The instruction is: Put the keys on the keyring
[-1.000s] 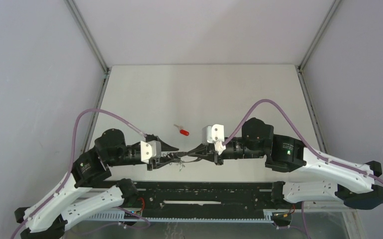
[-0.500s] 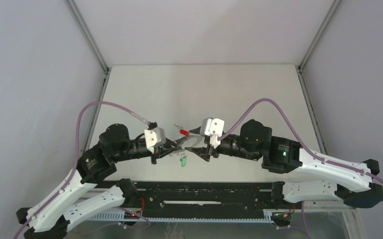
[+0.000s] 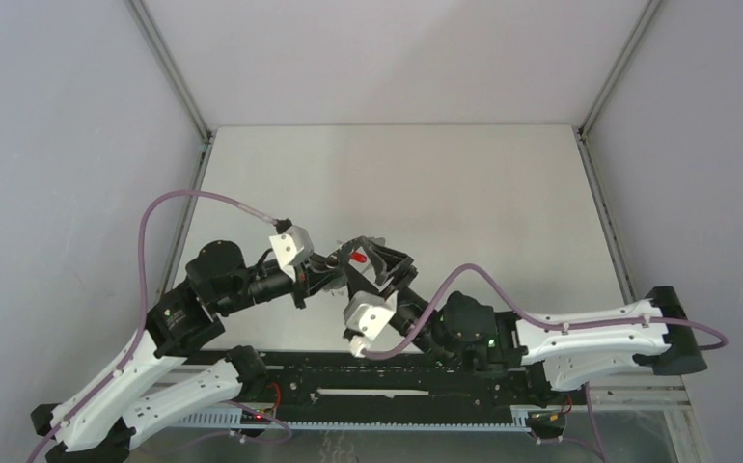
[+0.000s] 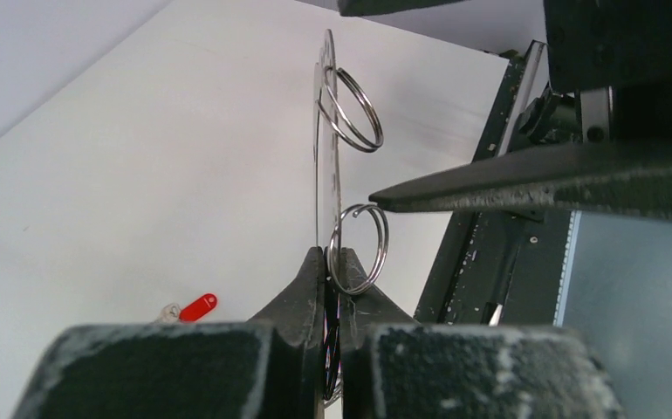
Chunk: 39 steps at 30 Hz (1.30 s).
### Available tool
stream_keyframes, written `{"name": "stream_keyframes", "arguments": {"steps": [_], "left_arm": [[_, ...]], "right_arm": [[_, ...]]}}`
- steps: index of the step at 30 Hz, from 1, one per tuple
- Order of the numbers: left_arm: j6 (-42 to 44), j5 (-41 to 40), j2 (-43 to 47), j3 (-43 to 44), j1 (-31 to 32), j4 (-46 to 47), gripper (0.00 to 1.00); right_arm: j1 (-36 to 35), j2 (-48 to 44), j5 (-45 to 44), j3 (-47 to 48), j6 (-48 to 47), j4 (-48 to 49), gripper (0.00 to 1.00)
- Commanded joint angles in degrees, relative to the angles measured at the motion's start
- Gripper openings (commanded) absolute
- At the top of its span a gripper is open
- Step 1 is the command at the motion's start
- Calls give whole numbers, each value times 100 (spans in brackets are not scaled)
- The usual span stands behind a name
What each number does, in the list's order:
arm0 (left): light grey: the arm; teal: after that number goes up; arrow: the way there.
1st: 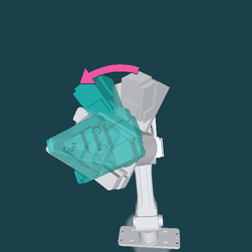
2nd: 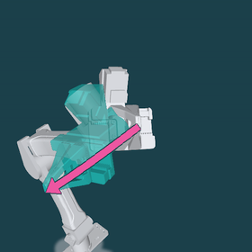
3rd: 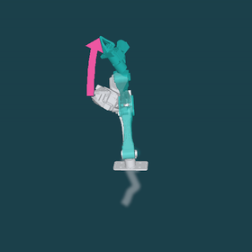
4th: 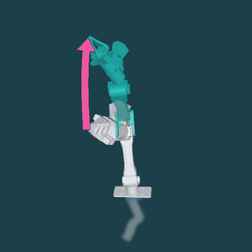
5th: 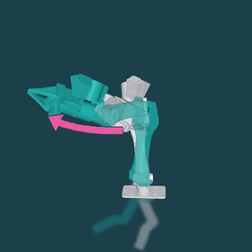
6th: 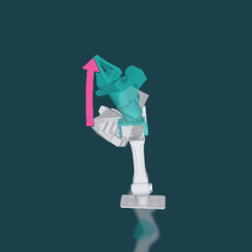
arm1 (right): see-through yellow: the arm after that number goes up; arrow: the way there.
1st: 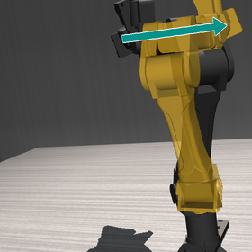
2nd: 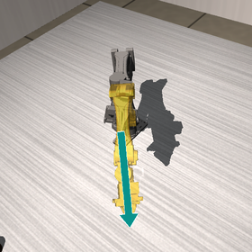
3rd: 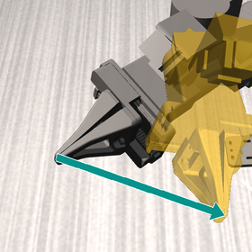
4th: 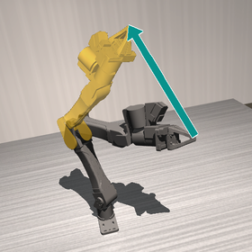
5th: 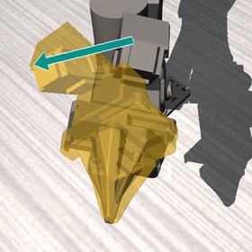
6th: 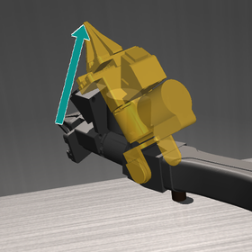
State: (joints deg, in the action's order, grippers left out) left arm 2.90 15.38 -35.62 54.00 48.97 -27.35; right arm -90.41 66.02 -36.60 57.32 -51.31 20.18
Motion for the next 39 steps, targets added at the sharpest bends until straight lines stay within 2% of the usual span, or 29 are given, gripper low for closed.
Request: {"name": "stream_keyframes", "arguments": {"steps": [1, 4, 7, 13, 26, 30, 32, 35, 39], "left_arm": [[-498, -87, 34, 169, -48, 397, 0], [-587, -36, 31, 166, -68, 394, 0], [-622, -33, 36, 154, -105, 414, 0], [-632, 94, 92, 130, -151, 411, 0], [-541, 599, 123, 146, -160, 450, 0], [-474, 663, 142, 130, -162, 409, 0], [-449, 718, 158, 104, -158, 400, 0], [-387, 721, 189, 51, -162, 390, 0], [-300, 702, 244, -23, -162, 389, 0]], "right_arm": [[-292, 473, -891, -179, -2302, 2631, 60], [-398, 843, -856, -240, -3207, 3548, 54], [-438, 934, -784, -239, -3400, 3447, 47], [-404, 757, -776, -239, -3183, 2891, 33], [-139, 542, -582, -241, -2435, 2123, 26], [-98, 522, -535, -239, -2447, 2238, 14], [-98, 497, -528, -239, -2444, 2403, 1], [-136, 402, -525, -241, -2280, 2484, 0], [-170, 102, -378, -239, -1744, 1985, 0]]}}
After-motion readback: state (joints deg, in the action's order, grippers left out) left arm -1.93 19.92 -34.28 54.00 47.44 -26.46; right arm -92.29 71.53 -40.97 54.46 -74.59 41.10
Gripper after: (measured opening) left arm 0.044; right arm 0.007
